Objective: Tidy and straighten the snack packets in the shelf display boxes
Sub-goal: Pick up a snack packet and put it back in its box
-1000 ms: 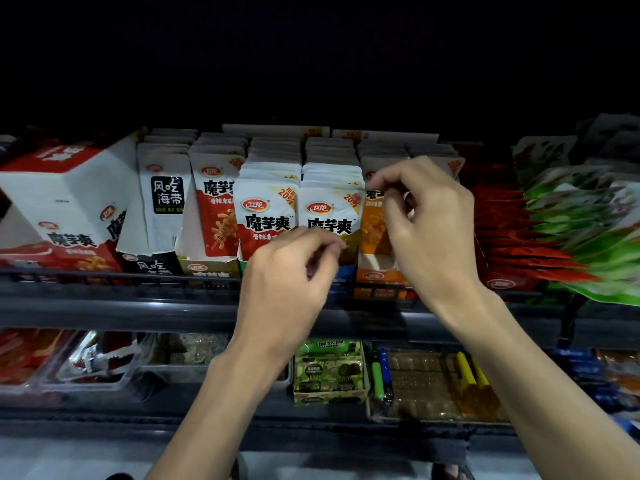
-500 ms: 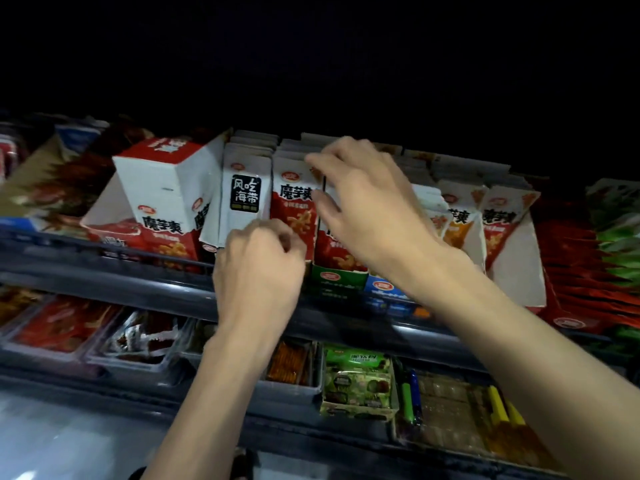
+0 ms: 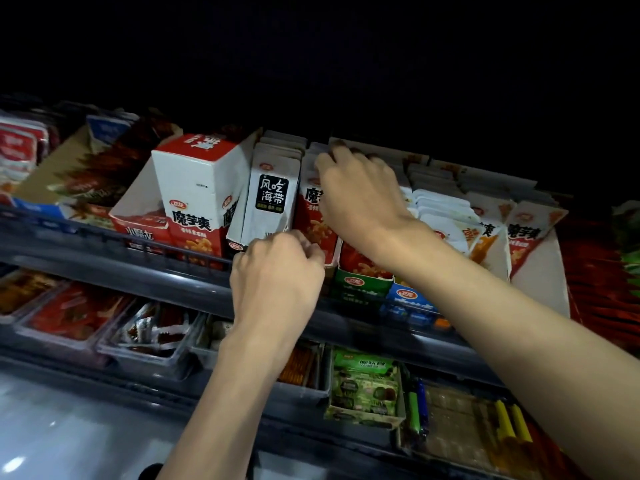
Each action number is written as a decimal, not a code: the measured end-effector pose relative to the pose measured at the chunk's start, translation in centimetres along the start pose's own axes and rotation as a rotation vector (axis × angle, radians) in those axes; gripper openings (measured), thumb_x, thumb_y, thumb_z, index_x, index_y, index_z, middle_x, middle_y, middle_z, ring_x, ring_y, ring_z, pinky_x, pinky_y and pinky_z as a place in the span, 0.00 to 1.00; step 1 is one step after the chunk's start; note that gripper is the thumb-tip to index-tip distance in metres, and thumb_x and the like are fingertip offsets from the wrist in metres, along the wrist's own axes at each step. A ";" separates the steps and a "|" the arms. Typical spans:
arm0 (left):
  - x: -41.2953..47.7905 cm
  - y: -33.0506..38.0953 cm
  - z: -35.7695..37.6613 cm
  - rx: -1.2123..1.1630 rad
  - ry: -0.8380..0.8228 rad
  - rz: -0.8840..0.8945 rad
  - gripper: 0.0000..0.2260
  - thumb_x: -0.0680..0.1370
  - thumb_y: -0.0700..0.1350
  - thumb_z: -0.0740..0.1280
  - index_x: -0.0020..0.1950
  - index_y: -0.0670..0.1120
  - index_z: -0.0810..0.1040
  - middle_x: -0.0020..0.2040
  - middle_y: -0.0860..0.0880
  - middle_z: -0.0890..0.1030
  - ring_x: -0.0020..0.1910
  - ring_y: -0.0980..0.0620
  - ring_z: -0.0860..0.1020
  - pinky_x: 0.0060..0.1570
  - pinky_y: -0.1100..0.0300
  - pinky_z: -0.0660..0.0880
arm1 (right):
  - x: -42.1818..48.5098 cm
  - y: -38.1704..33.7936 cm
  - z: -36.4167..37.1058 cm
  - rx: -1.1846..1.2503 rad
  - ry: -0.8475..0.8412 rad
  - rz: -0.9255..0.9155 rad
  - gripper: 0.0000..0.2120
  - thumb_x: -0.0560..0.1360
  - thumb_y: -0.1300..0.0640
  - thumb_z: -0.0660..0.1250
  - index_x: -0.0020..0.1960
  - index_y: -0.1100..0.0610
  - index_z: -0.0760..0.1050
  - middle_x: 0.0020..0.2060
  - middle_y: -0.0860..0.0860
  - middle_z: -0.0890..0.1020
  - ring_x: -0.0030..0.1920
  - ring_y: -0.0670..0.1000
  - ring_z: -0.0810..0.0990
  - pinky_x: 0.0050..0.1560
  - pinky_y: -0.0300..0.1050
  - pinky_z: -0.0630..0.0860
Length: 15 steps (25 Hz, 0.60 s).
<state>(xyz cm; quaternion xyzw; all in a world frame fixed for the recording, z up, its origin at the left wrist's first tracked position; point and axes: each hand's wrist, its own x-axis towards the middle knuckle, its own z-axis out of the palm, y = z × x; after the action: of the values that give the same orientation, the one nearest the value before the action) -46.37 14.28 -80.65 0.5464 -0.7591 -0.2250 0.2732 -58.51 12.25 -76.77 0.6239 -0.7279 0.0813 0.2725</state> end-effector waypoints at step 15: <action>-0.1 0.8 1.4 -0.521 0.496 0.295 0.19 0.80 0.52 0.65 0.69 0.47 0.68 0.63 0.51 0.72 0.62 0.54 0.68 0.62 0.56 0.68 | -1.6 3.6 -5.2 0.900 0.703 -0.089 0.06 0.81 0.64 0.63 0.54 0.66 0.76 0.48 0.57 0.80 0.50 0.50 0.79 0.52 0.51 0.77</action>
<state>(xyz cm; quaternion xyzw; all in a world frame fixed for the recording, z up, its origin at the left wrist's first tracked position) -47.82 14.65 -81.17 0.3817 -0.6577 -0.2295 0.6075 -60.28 16.73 -72.43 0.6440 -0.4601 0.5744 0.2090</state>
